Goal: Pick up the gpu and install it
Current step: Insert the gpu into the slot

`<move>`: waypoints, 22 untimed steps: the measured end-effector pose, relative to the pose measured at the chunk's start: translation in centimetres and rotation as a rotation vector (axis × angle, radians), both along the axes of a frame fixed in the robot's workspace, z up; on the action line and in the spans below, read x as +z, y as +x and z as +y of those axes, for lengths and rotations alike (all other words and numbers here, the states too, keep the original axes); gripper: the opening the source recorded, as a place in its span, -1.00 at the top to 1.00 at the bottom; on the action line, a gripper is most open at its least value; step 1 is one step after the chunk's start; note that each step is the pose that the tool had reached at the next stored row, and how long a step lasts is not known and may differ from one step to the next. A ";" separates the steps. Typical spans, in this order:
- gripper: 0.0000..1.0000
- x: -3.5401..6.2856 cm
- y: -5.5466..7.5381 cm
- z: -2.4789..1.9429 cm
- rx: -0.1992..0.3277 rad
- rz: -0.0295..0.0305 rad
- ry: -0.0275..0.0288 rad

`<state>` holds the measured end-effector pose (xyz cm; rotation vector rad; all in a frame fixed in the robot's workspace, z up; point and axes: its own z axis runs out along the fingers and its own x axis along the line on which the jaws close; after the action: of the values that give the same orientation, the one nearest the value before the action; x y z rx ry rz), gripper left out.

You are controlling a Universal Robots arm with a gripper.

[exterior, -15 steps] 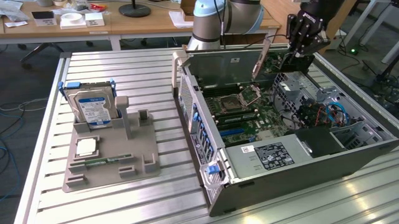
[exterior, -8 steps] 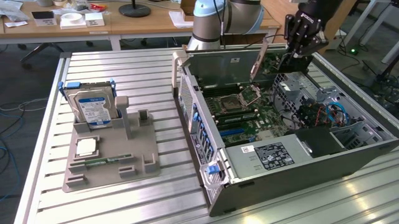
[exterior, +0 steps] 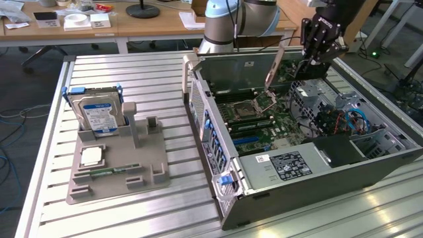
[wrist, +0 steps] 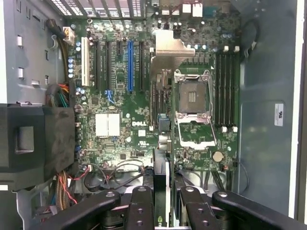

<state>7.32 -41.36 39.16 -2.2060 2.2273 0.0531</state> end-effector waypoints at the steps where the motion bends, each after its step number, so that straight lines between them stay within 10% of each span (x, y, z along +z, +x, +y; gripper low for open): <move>1: 0.47 -0.10 -0.1 -0.03 0.005 0.0000 0.0001; 22: 0.47 -1.41 -1.7 -1.43 0.047 0.0000 0.0000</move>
<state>5.66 -42.80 37.75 -2.2585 2.1752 0.0534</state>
